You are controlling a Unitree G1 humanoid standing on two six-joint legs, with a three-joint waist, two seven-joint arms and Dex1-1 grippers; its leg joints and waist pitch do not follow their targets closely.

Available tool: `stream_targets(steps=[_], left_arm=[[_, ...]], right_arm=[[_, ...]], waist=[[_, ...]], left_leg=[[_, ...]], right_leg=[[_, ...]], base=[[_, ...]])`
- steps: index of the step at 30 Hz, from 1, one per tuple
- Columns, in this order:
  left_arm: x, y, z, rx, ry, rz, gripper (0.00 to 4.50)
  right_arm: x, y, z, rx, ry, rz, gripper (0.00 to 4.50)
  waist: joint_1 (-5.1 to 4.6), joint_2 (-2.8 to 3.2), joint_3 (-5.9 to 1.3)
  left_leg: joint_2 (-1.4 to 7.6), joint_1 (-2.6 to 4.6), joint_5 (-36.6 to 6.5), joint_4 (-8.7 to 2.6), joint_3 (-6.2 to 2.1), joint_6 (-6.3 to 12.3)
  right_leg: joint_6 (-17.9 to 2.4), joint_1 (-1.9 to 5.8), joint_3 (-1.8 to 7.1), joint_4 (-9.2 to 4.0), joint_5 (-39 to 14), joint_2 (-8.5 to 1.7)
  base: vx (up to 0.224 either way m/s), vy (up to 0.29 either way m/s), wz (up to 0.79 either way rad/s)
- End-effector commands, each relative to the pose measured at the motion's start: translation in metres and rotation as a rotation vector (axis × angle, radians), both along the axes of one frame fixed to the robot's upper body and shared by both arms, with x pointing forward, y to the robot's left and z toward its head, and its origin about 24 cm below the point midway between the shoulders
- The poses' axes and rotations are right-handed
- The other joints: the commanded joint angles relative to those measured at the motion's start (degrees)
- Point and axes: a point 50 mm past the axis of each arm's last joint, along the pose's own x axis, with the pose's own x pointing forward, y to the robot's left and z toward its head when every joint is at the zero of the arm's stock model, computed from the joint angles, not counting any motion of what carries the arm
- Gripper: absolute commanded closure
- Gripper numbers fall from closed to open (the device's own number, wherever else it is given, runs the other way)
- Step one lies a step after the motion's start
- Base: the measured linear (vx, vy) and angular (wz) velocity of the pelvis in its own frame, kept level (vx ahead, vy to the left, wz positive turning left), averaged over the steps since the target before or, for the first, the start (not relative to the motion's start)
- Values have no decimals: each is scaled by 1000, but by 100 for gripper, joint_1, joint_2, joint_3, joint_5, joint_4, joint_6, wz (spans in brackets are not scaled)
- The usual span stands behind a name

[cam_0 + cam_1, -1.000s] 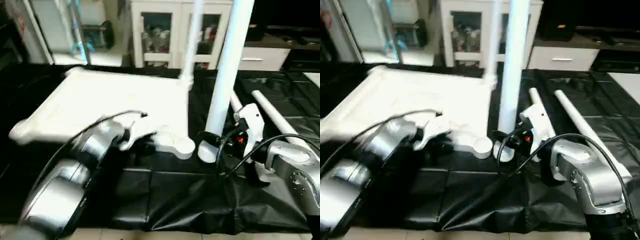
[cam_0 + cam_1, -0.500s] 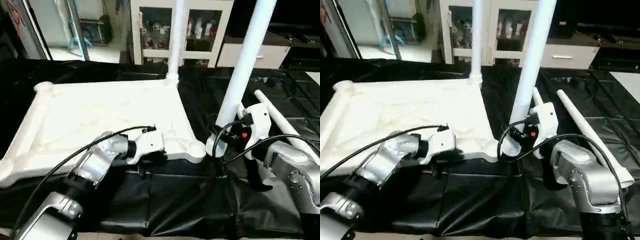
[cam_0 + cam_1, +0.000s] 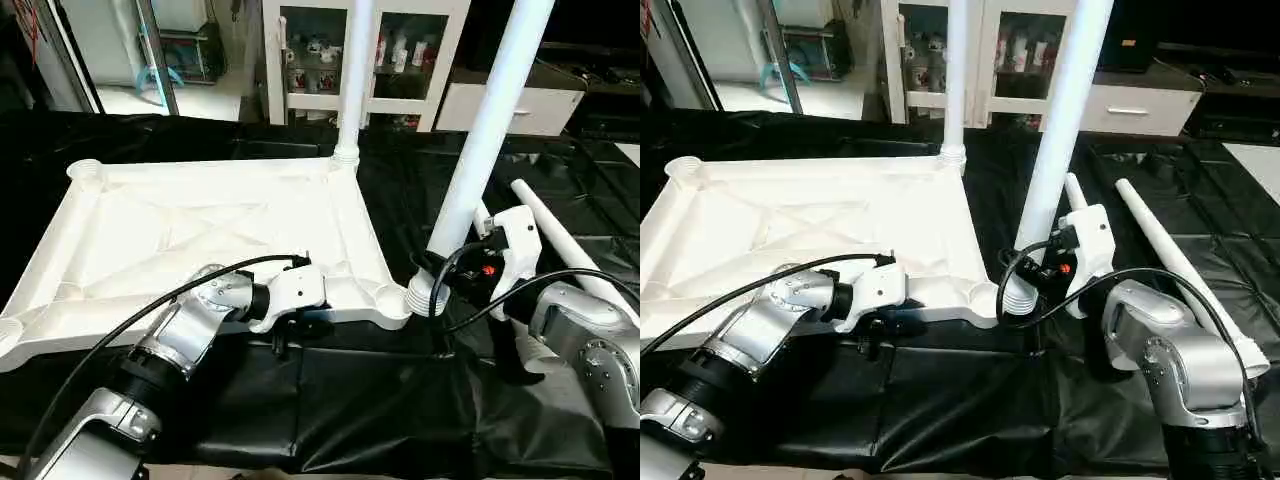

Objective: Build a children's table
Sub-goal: Pick table leg

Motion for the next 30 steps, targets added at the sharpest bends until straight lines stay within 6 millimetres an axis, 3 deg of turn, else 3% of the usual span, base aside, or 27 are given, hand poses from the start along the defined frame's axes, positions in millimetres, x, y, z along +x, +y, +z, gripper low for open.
stream_targets(steps=[1,9,16,18,21,24,30], left_arm=[[3,-5,2,-14,-10,-11,340],[6,-12,1,-72,4,-8,340],[7,-6,-10,0,15,-10,340],[8,-4,-12,19,11,-2,376],[10,0,-15,46,21,17,379],[11,5,-18,74,25,18,416],[9,13,-24,104,58,25,449]], right_arm=[[-2,1,10,6,-32,28,266],[-4,3,11,12,-30,57,266],[-6,3,11,13,-31,60,266],[-6,3,12,15,-34,60,266],[-5,3,14,22,-45,50,266],[-3,2,13,27,-62,23,266],[-1,5,10,34,-73,-6,266]], waist=[[8,-49,-312],[12,-58,-308],[3,-23,-307],[-2,-15,-292],[-11,-27,-278],[-21,-21,-270],[-21,-15,-272]], left_leg=[[266,42,-1179,-422,-50,24],[267,30,-1191,-419,-57,34],[266,34,-1262,-423,-65,9],[266,40,-1433,-437,-72,-34],[265,54,-1637,-451,-81,-79],[256,47,-1731,-464,-99,-119],[262,75,-1859,-471,-107,-153]], right_leg=[[-963,260,248,-383,-1371,-319],[-948,270,246,-393,-1482,-331],[-947,271,243,-403,-1471,-324],[-899,264,243,-427,-1713,-327],[-788,249,241,-474,-2048,-328],[-671,244,235,-498,-2317,-333],[-616,207,236,-528,-2507,-340]], base=[[0,0,0],[0,0,0],[0,0,0],[0,0,0],[0,0,0],[0,0,0],[0,0,0]])
